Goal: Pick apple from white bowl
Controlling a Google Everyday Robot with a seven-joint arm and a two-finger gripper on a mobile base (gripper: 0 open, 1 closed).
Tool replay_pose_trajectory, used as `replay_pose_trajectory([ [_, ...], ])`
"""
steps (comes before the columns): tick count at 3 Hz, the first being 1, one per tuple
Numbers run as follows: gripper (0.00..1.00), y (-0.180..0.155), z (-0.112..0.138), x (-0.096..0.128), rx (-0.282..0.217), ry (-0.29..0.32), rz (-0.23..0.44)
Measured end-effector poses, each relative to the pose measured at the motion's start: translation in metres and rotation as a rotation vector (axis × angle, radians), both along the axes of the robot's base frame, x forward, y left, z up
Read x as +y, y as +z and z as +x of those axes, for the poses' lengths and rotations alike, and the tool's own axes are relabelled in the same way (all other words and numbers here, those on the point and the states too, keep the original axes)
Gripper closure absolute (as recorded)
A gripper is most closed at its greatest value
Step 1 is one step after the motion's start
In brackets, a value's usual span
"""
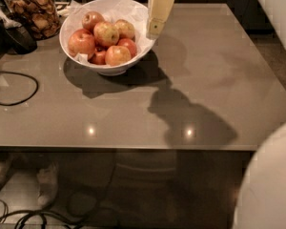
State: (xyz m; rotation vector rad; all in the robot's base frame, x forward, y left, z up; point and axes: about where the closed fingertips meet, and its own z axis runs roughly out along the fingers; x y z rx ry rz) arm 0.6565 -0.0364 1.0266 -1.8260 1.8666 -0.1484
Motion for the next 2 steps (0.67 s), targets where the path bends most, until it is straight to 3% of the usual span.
replay_pose_trajectory([
  [2,0.01,0.015,0.03,0.017,-0.019,0.032,0.018],
])
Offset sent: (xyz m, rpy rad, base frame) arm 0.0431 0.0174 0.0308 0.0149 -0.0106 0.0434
